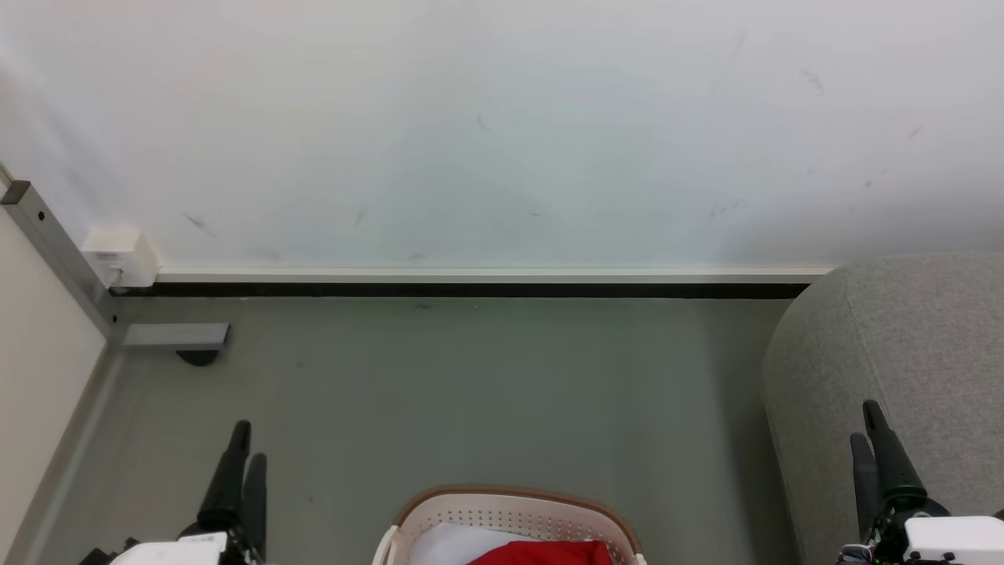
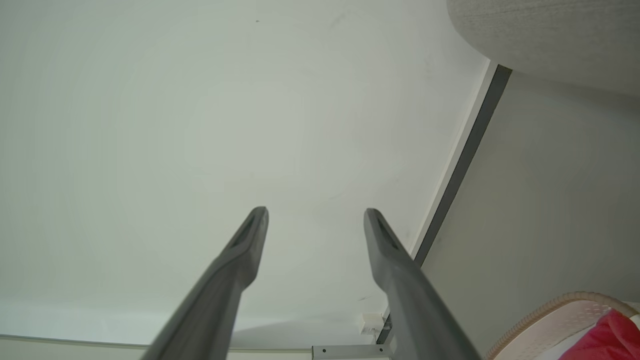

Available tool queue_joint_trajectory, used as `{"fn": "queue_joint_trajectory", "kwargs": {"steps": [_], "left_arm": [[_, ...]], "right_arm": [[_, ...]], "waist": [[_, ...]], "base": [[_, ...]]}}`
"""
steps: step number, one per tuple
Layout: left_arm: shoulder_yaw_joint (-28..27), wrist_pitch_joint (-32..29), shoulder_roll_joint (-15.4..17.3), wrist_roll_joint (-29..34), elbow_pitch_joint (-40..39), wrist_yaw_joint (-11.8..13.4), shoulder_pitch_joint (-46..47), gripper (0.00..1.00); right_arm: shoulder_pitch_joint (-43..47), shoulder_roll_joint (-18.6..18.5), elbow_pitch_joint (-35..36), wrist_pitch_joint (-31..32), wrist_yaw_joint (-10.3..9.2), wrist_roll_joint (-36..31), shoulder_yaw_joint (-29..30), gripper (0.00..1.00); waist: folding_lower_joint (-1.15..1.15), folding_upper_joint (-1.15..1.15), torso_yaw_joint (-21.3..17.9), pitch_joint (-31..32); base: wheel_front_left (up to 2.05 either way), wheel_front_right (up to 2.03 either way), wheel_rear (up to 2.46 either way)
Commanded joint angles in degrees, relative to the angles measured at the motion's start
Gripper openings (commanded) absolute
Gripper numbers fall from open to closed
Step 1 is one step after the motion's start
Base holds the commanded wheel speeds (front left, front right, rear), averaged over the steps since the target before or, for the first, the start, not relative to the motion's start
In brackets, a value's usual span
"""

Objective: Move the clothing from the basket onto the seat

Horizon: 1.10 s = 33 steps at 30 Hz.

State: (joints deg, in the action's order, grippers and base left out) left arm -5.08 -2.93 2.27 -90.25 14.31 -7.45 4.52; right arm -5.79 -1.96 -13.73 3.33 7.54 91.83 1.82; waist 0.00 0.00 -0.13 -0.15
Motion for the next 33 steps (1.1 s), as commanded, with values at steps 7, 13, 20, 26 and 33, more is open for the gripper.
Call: {"fn": "queue_joint_trajectory", "kwargs": {"steps": [7, 13, 20, 26, 33], "left_arm": [[0.5, 2.0, 0.4, 5.8, -2.4, -0.1, 1.4, 1.0], [0.8, 3.5, 0.4, 10.6, -2.9, -0.1, 1.3, 1.0], [1.3, 4.8, 0.4, 17.4, -3.5, -0.1, 1.2, 1.0], [1.8, 6.1, 0.5, 25.9, -4.1, 0.2, 0.8, 1.0], [3.5, 7.4, 0.5, 35.3, -5.0, 1.6, -0.1, 1.0]], "right_arm": [[-2.3, -1.1, 2.6, -2.4, -0.02, -5.6, -2.9, 1.0], [-2.6, -1.5, 3.3, -3.9, -0.02, -12.2, -4.8, 1.0], [-2.5, -1.4, 3.8, -5.2, -0.02, -17.8, -5.6, 1.0], [-2.4, -1.9, 4.5, -6.5, -0.03, -24.2, -7.1, 1.0], [-2.4, -2.5, 4.1, -7.8, -0.04, -33.3, -8.9, 1.0]], "waist": [[0.0, 0.0, -0.3, 0.0], [0.0, 0.0, -0.3, 0.0], [0.0, 0.0, -0.2, 0.1], [0.0, 0.0, 0.0, 0.3], [0.0, 0.0, -0.1, 0.5]], "base": [[0.0, 0.0, 0.0], [0.0, 0.0, 0.0], [0.0, 0.0, 0.0], [0.0, 0.0, 0.0], [0.0, 0.0, 0.0]]}}
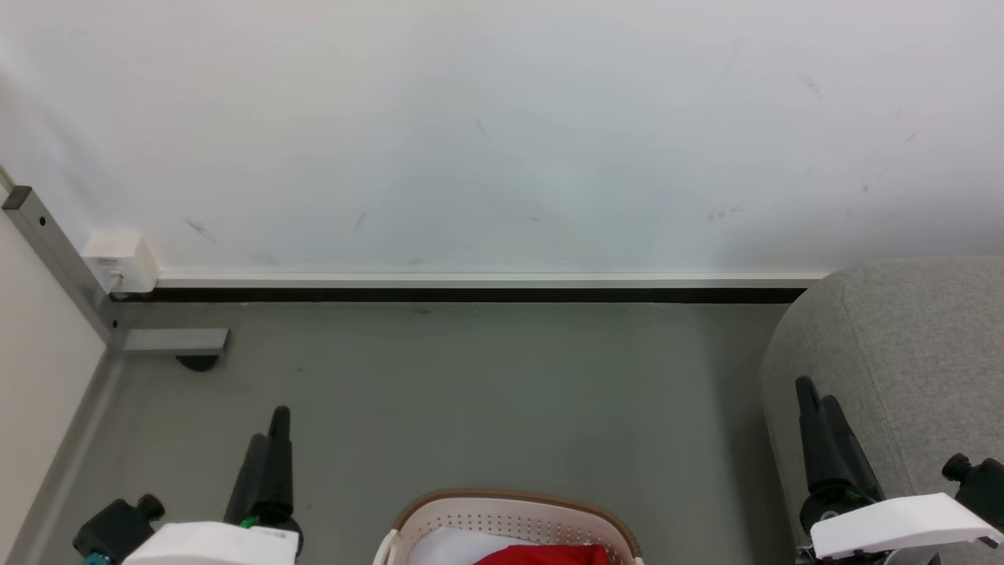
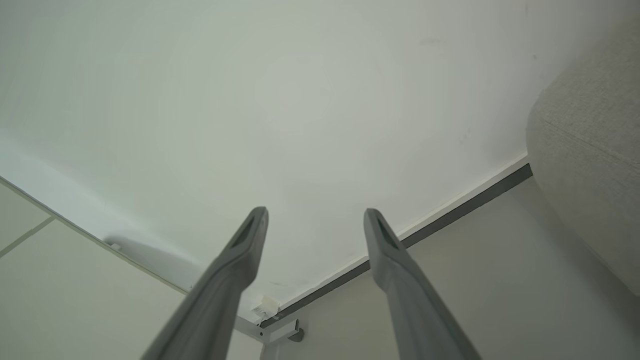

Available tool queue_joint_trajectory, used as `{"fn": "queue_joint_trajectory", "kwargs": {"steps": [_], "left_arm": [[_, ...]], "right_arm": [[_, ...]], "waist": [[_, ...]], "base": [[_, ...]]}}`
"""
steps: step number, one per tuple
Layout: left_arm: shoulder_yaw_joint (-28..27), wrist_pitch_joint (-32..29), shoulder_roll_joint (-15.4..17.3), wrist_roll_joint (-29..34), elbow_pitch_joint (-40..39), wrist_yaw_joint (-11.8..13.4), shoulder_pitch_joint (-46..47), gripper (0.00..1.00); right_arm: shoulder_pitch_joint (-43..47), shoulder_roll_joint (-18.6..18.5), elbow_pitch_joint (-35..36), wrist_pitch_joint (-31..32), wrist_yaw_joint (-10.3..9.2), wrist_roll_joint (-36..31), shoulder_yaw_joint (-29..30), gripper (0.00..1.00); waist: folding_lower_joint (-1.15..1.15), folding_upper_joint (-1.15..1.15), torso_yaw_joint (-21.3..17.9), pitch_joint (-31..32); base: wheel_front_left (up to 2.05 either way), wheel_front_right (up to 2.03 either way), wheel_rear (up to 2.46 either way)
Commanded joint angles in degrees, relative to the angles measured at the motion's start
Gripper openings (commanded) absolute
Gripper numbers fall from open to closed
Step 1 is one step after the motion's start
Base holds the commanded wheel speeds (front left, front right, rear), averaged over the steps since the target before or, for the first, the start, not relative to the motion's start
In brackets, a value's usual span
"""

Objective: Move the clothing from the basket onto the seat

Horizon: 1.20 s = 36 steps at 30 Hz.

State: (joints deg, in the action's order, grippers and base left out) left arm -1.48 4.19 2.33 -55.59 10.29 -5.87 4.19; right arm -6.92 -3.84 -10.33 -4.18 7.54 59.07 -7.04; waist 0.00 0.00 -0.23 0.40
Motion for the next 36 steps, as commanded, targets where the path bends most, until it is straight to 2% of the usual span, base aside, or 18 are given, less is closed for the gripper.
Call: {"fn": "queue_joint_trajectory", "kwargs": {"steps": [1, 8, 19, 36], "left_arm": [[0.1, 0.5, 0.5, 2.2, -1.1, 0.4, 0.1, 1.0], [1.9, 1.8, 0.5, 12.2, -1.3, 2.0, -0.2, 1.0], [2.7, 3.6, 0.8, 22.6, -0.7, 3.3, -0.6, 1.0], [3.8, 6.2, 0.7, 32.7, -1.1, 3.7, -1.0, 1.0]], "right_arm": [[-1.2, -0.7, 0.6, -0.5, -0.04, -1.8, -0.3, 1.0], [-1.3, -0.8, -0.7, -1.8, -0.04, -9.8, -1.2, 1.0], [-1.8, -0.6, -2.5, -3.6, -0.05, -19.7, -2.6, 1.0], [-1.4, -0.1, -2.6, -6.2, -0.06, -28.7, -4.0, 1.0]], "waist": [[0.0, 0.0, 0.0, 0.0], [0.0, 0.0, -0.2, 0.3], [0.0, 0.0, -0.6, 0.7], [0.0, 0.0, -0.6, 0.8]], "base": [[0.0, 0.0, 0.0], [0.0, 0.0, 0.0], [0.0, 0.0, 0.0], [0.0, 0.0, 0.0]]}}
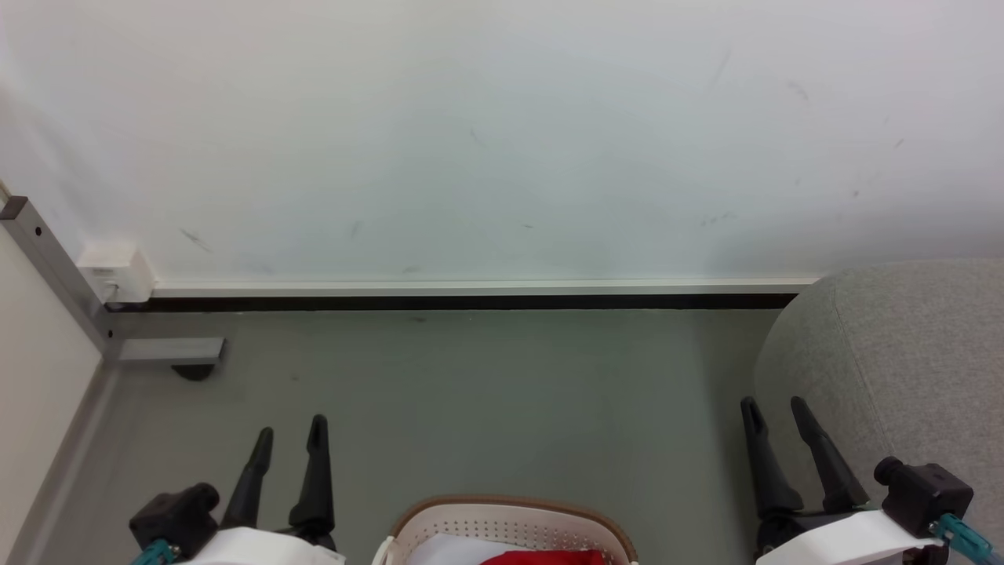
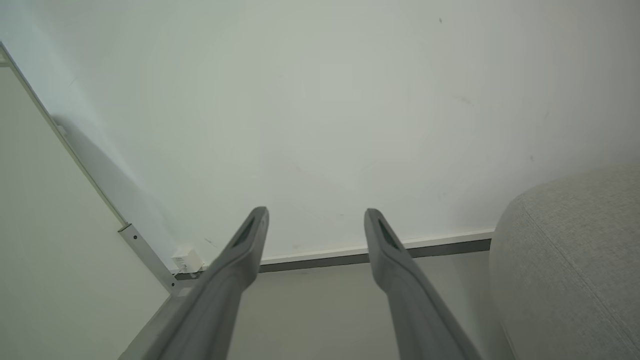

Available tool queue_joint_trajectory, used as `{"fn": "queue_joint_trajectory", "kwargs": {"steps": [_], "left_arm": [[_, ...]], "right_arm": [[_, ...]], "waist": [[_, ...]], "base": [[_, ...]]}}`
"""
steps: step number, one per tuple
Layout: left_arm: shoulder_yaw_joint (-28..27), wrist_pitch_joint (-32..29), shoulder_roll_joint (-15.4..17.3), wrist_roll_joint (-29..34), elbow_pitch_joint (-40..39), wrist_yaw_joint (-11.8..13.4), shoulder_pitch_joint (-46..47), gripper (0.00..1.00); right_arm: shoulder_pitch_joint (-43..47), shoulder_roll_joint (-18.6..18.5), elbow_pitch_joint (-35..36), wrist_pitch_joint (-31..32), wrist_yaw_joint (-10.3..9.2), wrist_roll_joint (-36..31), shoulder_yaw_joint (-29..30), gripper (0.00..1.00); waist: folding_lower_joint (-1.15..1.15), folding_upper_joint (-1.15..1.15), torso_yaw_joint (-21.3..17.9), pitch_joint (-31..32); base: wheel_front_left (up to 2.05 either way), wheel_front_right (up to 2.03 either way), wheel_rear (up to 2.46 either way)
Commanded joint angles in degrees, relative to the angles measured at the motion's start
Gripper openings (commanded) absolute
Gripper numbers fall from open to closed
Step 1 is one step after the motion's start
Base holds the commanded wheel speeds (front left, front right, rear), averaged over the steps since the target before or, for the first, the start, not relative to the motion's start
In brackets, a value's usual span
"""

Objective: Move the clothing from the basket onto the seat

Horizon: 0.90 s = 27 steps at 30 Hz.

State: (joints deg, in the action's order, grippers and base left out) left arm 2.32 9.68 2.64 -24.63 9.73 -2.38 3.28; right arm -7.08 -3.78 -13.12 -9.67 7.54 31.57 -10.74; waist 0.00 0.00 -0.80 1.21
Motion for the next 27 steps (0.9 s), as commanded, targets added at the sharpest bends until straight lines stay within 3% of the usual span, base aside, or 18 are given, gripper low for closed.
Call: {"fn": "queue_joint_trajectory", "kwargs": {"steps": [1, 27], "left_arm": [[0.1, 0.8, 0.4, 2.3, -0.5, 0.2, -0.1, 1.0], [0.8, 3.9, 0.4, 14.9, 0.1, 1.5, -0.6, 1.0]], "right_arm": [[-1.3, -0.2, 0.2, -0.7, -0.07, -1.7, -0.4, 1.0], [-1.3, 0.6, -0.8, -3.9, -0.08, -12.6, -1.8, 1.0]], "waist": [[0.0, 0.0, 0.0, 0.1], [0.0, 0.0, -0.6, 0.9]], "base": [[0.0, 0.0, 0.0], [0.0, 0.0, 0.0]]}}
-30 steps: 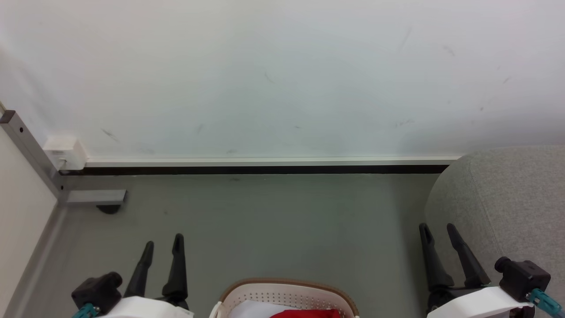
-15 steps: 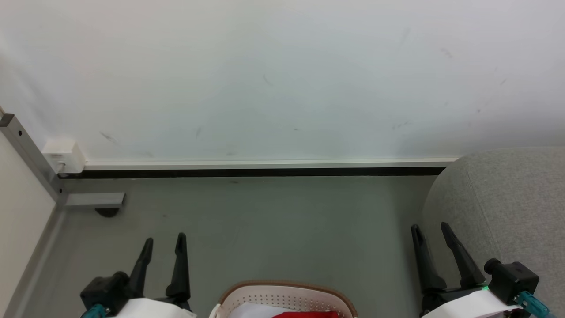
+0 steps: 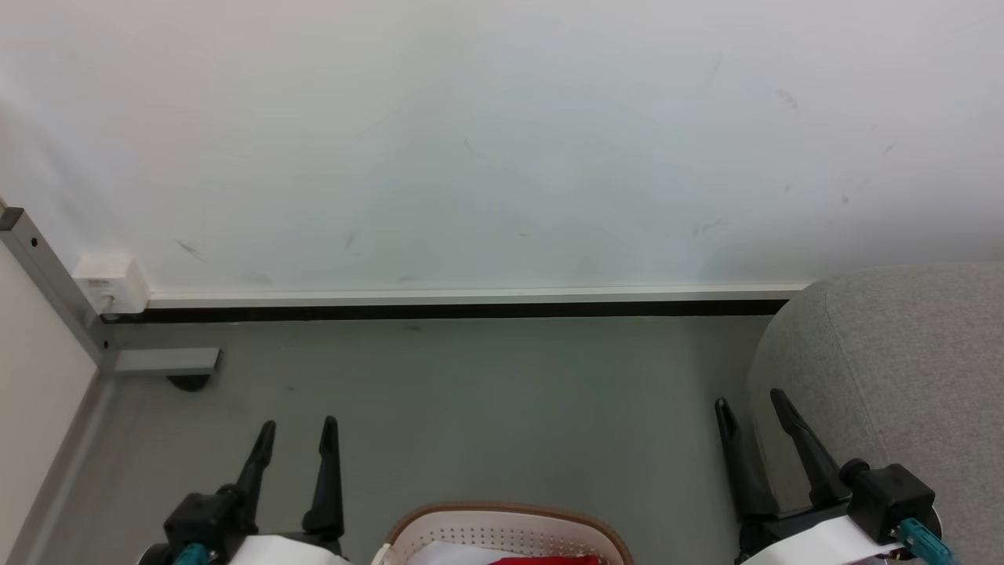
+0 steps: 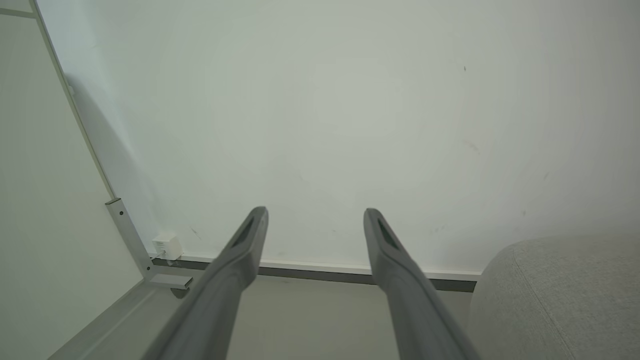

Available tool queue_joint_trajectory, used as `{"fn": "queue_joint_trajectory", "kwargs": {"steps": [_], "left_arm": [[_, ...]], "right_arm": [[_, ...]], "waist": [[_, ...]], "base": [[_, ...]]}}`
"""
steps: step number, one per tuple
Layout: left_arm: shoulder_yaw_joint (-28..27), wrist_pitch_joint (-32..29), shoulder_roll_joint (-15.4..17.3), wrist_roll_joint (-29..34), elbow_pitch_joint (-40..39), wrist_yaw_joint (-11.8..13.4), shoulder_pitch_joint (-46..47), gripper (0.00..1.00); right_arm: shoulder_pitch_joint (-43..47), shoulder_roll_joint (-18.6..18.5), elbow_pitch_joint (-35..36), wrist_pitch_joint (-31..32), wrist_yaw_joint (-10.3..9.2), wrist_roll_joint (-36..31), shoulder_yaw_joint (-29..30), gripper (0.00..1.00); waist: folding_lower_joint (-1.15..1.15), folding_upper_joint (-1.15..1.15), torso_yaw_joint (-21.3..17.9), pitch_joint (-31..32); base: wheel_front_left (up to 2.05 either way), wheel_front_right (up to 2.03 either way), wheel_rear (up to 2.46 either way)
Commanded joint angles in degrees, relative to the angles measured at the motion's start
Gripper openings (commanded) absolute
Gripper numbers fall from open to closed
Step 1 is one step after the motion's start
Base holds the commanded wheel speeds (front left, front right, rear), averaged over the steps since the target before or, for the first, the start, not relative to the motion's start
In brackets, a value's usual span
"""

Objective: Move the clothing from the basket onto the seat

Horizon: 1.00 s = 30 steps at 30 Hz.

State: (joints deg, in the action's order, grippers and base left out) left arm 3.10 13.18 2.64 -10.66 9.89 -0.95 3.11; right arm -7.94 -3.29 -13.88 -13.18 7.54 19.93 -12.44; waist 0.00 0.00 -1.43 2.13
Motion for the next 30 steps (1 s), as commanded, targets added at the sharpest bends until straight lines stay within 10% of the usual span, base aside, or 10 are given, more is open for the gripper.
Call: {"fn": "queue_joint_trajectory", "kwargs": {"steps": [1, 30], "left_arm": [[0.0, 0.6, 0.4, 1.5, -0.1, 0.2, -0.4, 1.0], [0.5, 2.0, 0.4, 6.3, 0.2, 1.6, -0.8, 1.0]], "right_arm": [[-0.4, 0.1, 0.0, -0.6, -0.09, -1.3, -0.2, 1.0], [-0.8, 0.3, -0.3, -2.1, -0.1, -5.3, -1.7, 1.0]], "waist": [[0.0, 0.0, 0.0, 0.0], [0.0, 0.0, -1.0, 0.6]], "base": [[0.0, 0.0, 0.0], [0.0, 0.0, 0.0]]}}
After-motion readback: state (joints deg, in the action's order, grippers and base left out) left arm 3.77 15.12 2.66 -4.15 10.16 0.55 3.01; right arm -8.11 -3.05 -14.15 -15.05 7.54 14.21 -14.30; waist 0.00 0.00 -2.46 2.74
